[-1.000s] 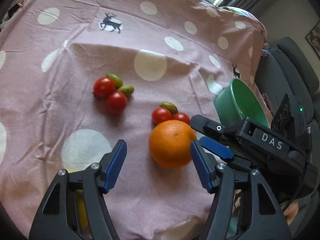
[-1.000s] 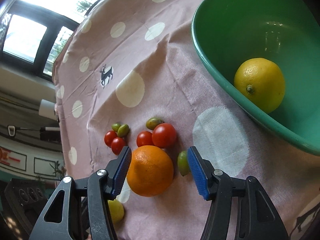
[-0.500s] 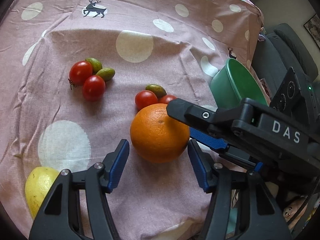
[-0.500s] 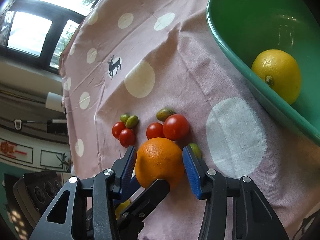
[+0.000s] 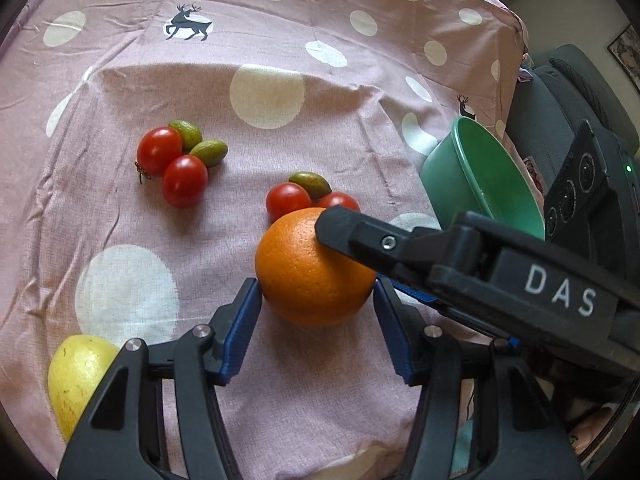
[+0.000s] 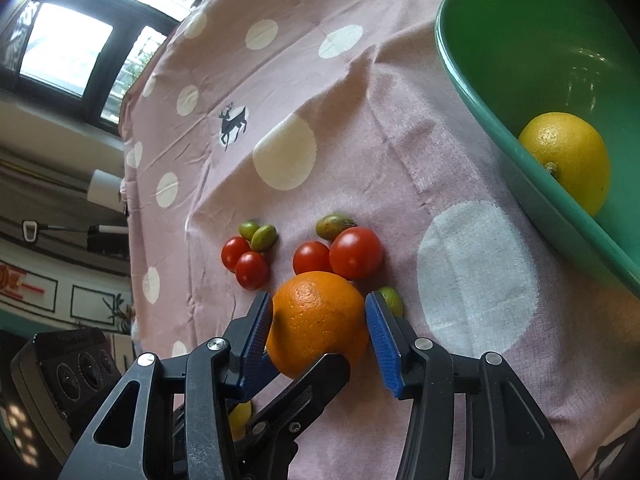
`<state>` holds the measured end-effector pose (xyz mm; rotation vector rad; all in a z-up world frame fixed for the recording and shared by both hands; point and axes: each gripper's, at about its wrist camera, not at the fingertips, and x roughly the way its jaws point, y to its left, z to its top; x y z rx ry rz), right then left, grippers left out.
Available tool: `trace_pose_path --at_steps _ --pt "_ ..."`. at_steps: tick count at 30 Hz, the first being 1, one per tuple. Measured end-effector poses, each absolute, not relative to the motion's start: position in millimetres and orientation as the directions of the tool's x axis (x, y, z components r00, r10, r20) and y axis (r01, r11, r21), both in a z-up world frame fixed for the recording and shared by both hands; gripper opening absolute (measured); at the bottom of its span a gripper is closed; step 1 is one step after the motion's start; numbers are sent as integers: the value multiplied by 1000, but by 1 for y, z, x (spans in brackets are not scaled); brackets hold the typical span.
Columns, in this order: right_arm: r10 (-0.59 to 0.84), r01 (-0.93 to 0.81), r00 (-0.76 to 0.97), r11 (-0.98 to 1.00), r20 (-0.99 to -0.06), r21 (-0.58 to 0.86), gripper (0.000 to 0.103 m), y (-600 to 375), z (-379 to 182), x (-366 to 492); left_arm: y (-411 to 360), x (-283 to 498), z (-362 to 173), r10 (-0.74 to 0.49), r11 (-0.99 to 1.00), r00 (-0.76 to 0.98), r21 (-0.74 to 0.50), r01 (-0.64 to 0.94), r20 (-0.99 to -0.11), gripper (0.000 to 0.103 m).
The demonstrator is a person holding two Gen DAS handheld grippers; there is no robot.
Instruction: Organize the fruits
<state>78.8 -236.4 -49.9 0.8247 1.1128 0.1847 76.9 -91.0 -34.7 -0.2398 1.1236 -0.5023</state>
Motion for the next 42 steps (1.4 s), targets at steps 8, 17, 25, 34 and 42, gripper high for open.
trace_pose_path --at_steps 8,17,25,34,42 --pt "512 237 494 699 -703 675 51 -238 -37 72 -91 69 -18 -513 856 394 -424 296 -763 57" --pt "468 197 590 706 -658 680 52 -248 -6 56 -103 55 12 -521 851 489 -384 358 -699 57" --pt "424 183 669 702 -610 689 52 -261 16 39 -119 44 29 -548 834 539 -365 414 -640 57" --pt "344 202 752 691 -562 694 52 -286 38 18 -144 33 48 -598 797 561 -346 496 -573 56" --pt "287 237 795 665 -534 709 52 -310 42 7 -166 30 54 -632 767 557 -332 549 -539 56"
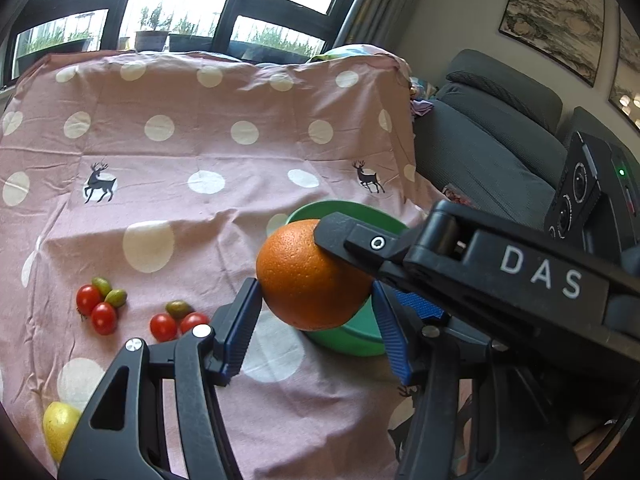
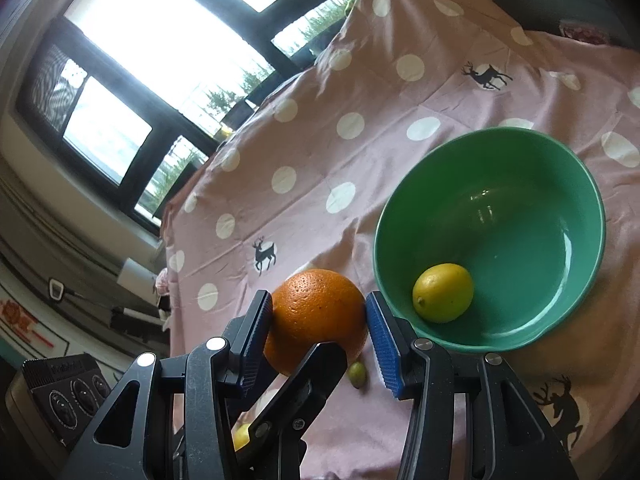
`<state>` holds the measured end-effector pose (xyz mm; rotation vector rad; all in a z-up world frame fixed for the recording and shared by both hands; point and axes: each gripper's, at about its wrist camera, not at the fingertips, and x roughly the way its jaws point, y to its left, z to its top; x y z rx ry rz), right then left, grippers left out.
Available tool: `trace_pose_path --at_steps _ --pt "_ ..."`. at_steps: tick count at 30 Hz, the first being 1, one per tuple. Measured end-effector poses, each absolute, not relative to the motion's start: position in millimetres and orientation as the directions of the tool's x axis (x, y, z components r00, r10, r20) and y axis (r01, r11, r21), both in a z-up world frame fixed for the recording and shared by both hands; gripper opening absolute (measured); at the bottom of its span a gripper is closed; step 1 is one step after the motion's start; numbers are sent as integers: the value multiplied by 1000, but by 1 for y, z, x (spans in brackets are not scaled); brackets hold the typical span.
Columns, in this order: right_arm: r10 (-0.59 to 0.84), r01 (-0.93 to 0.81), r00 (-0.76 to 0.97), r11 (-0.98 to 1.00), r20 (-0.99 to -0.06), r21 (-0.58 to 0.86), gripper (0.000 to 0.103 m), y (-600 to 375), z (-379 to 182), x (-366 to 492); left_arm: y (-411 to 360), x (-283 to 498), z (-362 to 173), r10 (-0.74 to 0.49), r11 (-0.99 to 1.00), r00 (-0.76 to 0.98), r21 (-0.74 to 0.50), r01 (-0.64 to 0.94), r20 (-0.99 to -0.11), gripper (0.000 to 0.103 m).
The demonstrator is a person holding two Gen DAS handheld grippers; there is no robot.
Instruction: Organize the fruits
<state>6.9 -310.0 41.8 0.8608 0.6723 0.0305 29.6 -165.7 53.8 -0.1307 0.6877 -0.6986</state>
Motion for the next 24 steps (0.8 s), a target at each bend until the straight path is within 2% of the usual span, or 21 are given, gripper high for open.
trace_pose_path --at_steps 15,24 --pt "197 301 829 632 -524 714 52 -344 42 -7 -201 33 55 -685 710 506 -326 624 -525 56" --pt "166 339 831 604 -530 721 52 -361 35 -10 -224 41 53 -698 678 456 -307 667 -552 56"
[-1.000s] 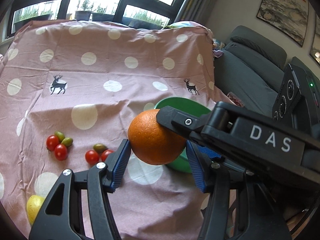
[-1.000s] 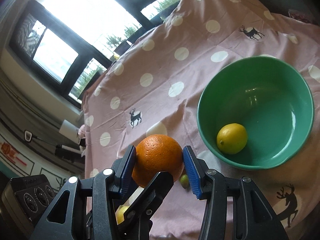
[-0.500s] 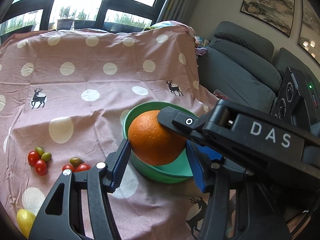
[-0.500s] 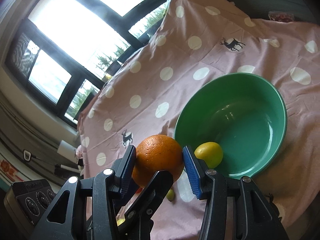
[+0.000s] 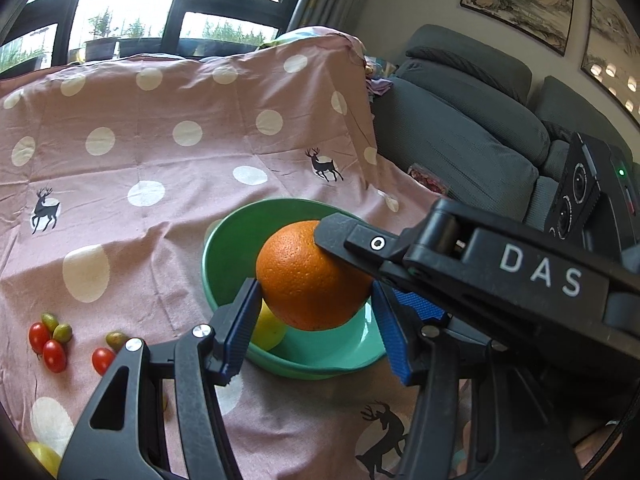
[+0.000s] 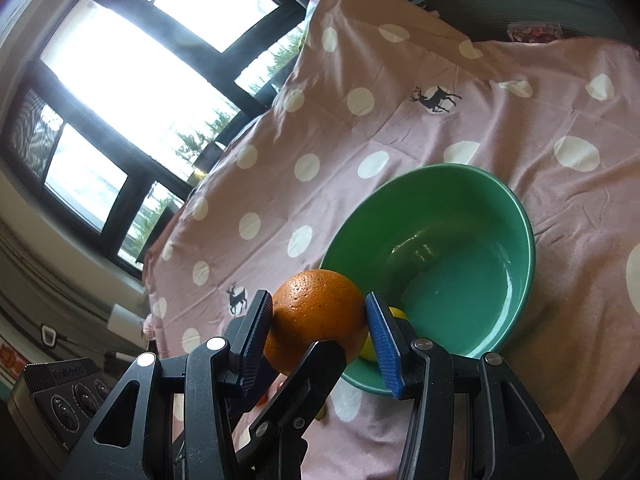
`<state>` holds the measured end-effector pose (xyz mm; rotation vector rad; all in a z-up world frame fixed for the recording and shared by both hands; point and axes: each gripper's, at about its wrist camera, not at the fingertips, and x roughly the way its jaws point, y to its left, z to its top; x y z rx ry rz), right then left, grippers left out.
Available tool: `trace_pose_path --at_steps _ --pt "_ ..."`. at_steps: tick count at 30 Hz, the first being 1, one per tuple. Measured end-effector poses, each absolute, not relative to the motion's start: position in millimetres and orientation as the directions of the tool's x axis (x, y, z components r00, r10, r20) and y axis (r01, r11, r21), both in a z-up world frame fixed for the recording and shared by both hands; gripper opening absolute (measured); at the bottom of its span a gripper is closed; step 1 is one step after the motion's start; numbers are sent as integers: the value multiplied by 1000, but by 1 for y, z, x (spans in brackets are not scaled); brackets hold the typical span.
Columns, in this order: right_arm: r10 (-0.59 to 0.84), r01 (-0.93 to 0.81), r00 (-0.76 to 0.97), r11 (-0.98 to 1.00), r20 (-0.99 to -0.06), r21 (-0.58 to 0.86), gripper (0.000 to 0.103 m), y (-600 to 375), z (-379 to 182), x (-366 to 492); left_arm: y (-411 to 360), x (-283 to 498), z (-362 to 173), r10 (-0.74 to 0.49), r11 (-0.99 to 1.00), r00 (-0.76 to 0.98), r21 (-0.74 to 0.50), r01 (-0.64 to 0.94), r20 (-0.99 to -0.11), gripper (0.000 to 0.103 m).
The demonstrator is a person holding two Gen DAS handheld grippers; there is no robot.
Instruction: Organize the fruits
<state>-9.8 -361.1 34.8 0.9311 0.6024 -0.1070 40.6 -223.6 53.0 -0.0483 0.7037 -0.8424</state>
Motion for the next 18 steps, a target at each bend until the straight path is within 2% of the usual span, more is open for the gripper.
trace_pose_path --at_steps 18 --pt "147 418 789 583 -597 696 52 -380 11 3 -240 58 28 -707 658 382 -357 663 -595 56"
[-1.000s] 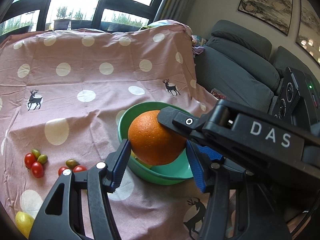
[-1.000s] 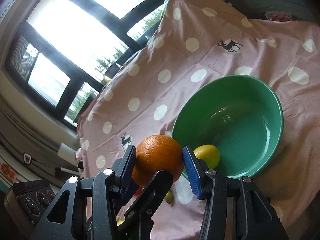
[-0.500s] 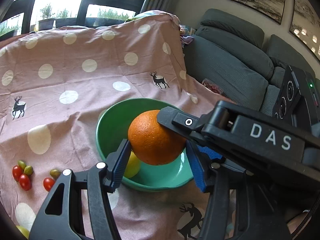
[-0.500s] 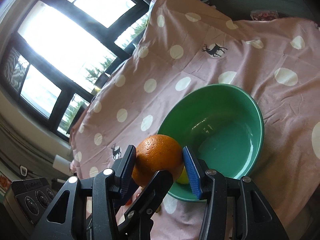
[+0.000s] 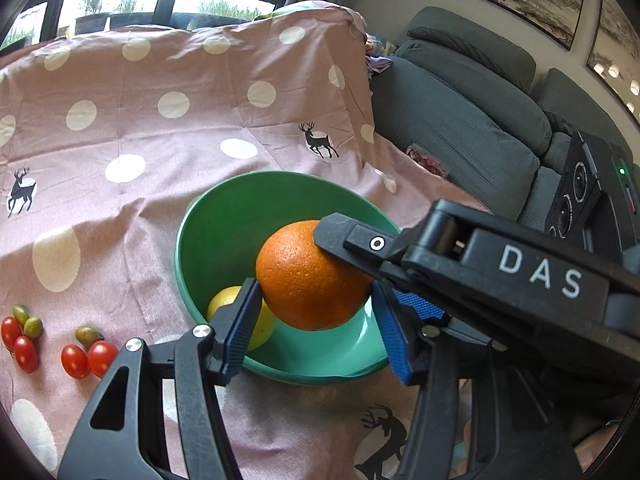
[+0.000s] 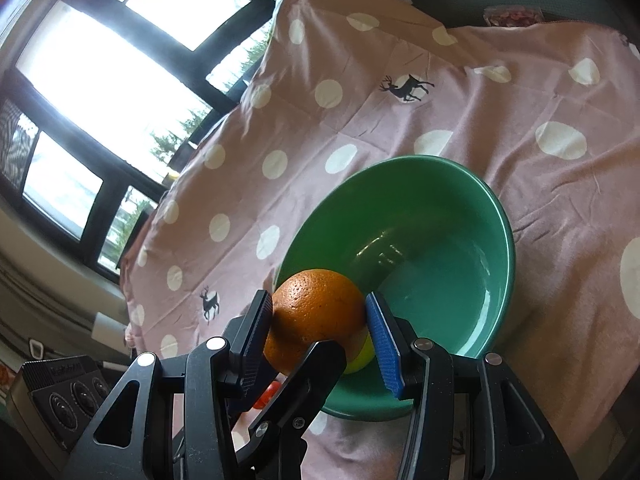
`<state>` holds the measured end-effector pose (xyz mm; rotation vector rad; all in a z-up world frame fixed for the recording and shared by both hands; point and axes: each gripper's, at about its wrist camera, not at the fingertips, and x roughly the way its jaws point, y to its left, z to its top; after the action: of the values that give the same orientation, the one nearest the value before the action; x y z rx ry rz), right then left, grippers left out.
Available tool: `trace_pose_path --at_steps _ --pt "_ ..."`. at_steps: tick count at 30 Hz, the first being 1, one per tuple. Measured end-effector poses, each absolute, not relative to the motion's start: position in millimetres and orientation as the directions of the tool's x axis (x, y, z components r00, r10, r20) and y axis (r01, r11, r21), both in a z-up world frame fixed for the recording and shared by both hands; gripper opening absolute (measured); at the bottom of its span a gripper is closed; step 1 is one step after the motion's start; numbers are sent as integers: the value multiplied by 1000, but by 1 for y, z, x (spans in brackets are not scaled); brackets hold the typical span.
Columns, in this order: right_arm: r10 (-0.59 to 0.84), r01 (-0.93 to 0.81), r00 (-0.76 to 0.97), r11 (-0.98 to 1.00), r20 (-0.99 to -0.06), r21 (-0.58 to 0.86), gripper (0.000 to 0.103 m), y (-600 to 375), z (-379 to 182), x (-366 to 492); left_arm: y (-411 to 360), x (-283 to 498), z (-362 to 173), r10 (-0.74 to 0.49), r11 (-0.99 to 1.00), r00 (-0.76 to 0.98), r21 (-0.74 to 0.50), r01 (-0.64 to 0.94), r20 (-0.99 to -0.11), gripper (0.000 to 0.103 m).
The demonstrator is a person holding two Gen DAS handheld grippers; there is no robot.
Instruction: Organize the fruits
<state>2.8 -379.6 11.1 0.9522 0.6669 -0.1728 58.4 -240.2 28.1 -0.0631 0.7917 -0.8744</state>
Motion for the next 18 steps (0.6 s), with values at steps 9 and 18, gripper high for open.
trace_pose_path --at_steps 9,18 --pt "179 444 756 568 -630 693 52 -383 -7 10 -243 66 13 -685 672 348 -370 642 -640 56" --pt "154 479 727 584 -669 655 52 -381 -9 11 -245 68 6 -687 667 323 -387 637 -651 56"
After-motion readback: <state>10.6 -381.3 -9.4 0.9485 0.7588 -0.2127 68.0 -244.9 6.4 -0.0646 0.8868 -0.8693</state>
